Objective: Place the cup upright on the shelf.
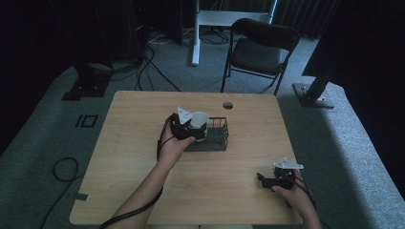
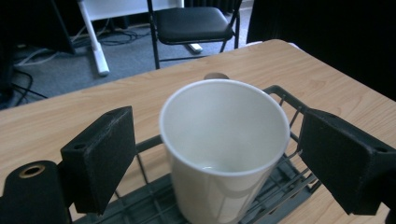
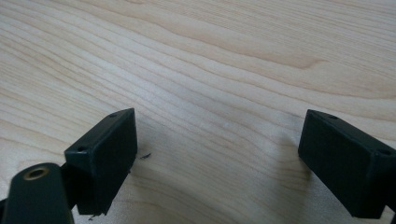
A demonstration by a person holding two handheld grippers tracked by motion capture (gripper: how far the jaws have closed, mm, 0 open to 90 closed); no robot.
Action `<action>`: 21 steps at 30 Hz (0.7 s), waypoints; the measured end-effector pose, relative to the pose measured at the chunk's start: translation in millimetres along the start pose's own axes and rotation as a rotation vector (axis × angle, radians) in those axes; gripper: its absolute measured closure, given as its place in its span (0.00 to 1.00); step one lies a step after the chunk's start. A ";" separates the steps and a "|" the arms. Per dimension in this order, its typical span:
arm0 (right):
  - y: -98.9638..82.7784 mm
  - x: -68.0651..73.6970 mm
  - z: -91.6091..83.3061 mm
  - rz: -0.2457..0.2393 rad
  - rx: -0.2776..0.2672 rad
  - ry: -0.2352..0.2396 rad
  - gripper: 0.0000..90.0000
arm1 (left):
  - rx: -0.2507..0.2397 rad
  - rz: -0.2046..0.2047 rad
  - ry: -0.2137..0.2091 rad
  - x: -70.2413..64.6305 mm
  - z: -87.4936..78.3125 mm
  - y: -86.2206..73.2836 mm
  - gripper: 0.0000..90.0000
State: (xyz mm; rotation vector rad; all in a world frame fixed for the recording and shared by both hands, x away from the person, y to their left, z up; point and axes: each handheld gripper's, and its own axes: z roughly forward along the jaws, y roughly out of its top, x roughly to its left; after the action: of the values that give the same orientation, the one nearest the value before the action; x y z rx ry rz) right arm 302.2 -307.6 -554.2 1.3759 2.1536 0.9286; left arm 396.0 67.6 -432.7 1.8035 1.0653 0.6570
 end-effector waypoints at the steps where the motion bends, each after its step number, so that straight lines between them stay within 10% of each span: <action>1: 0.0 0.0 0.0 0.000 0.000 0.000 0.13 | -0.002 0.001 0.001 1.1 -2.0 0.1 0.14; 21: 0.0 0.0 0.0 0.000 0.000 0.000 0.13 | -0.019 -0.021 0.037 31.1 -41.5 -15.5 0.14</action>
State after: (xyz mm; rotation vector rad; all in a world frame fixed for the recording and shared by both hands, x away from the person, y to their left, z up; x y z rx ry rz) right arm 302.1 -307.6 -554.2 1.3764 2.1534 0.9287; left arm 372.5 116.1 -428.4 1.7678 1.0985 0.6879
